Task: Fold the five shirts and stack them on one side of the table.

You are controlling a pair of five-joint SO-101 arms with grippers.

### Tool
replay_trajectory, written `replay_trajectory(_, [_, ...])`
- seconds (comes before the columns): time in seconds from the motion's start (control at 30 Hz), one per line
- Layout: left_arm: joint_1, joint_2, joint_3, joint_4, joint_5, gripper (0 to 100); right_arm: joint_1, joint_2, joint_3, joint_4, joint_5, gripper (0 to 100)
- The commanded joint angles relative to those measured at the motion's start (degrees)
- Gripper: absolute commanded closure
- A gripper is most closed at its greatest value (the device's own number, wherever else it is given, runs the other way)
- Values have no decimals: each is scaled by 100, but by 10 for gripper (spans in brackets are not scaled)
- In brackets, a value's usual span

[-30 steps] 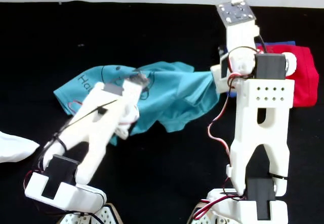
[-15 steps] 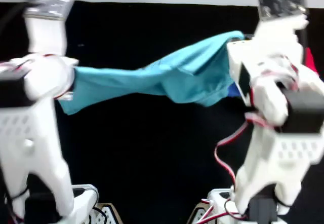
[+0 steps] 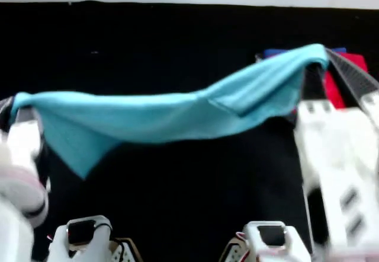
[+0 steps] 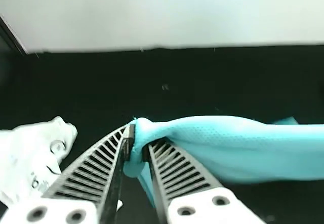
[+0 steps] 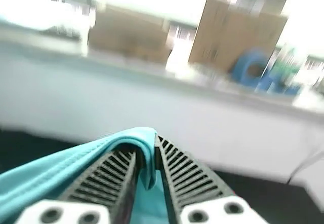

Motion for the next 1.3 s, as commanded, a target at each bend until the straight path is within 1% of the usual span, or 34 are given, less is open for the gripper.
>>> replay_trajectory(0.0, [-75,-31,321,0,-53,992,13,-391,-136,-664,422,993])
replay_trajectory(0.1, [-75,-66,664,-220,-53,992,13,-418,-136,-743,440,993])
replay_trajectory(0.23, [-84,-75,699,-492,-26,992,13,-426,-136,-734,440,993])
replay_trajectory(0.47, [-84,-75,752,-448,-26,992,13,-426,-180,-796,457,993])
replay_trajectory(0.7, [-84,-84,1103,-448,-26,992,13,-453,-163,-1508,466,993])
replay_trajectory(0.9, [-84,-875,1130,-484,-26,992,13,-497,-198,-1648,466,993])
replay_trajectory(1.1, [-84,-1640,1103,-492,-44,992,13,-927,-189,-1666,484,993])
replay_trajectory(1.27, [-84,-1965,1130,-615,-44,992,13,-1051,-136,-1631,1204,993])
